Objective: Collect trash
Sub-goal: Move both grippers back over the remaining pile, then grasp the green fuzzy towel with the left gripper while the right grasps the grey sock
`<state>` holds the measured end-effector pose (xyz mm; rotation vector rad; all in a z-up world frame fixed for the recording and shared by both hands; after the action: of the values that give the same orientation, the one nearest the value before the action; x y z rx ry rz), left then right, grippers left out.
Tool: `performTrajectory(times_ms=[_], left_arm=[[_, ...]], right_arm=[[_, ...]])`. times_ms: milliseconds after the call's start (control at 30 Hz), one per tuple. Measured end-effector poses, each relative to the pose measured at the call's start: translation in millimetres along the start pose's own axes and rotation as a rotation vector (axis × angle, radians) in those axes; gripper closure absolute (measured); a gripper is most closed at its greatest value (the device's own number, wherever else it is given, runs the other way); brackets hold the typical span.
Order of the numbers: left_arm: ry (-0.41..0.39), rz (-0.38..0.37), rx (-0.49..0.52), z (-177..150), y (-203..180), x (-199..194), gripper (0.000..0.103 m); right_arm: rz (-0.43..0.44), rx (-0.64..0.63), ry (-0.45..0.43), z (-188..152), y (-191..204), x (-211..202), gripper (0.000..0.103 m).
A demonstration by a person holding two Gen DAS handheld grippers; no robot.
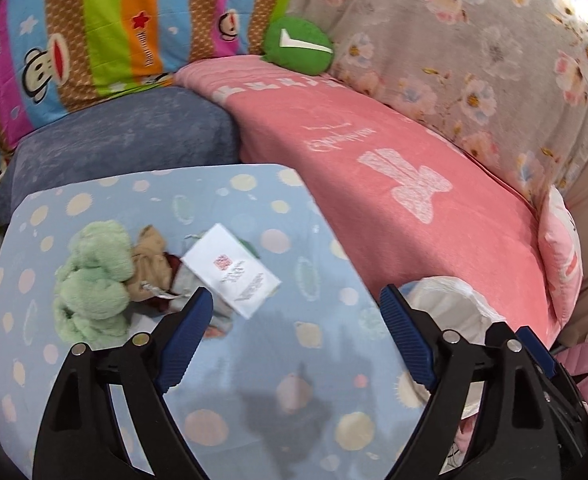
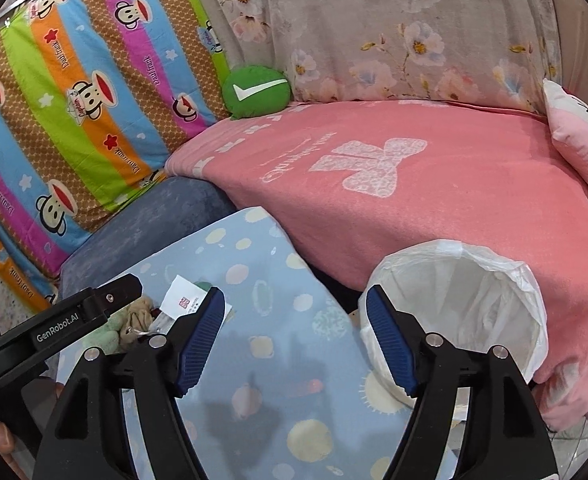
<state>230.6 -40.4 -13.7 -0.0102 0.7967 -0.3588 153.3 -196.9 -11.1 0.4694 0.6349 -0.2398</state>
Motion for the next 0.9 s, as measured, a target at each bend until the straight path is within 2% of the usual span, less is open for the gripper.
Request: performTrajectory(times_ms=[300,433,567,767,900], left_arm=[[0.019,0.131,-0.077,-19.7,97.7,-3.2,0.015],[0.048,0.157,-0.135,-32.8,142.5,0.8,0.014],[0.076,0.207,-0.152,-49.3,180.4,4.6,0.014],[0.148,0.226,-0.246,-81.9,235.8,21.4,0.014],[0.184,0.216,-0.298,-97.2,258.5,34.6,0.014]], right_arm=[[0.056,-0.071,0.071,-37.8,61.1,23.7,0.032],[0.074,-0.100,0.120,-61.1,85.1,38.3,0.032],[0.093,-0.129,0.166,-84.2,106.7,53.1,0.032],[0.114,-0.173,0.248,-123.1,138.1,82.2,0.032],[0.129,-0.193,0.306,-147.5,159.4,104.3,0.032]])
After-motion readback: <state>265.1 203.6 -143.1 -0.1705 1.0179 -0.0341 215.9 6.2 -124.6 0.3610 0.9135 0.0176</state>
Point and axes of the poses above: each gripper's, at about its wrist camera, not at the fingertips, and x roughly the way its jaws point, y to its left, z to its top, the point moved 7 cm from there along x, roughly the way its jaws point, and after that the axes turned 8 degrees about x, right-handed, at the moved point
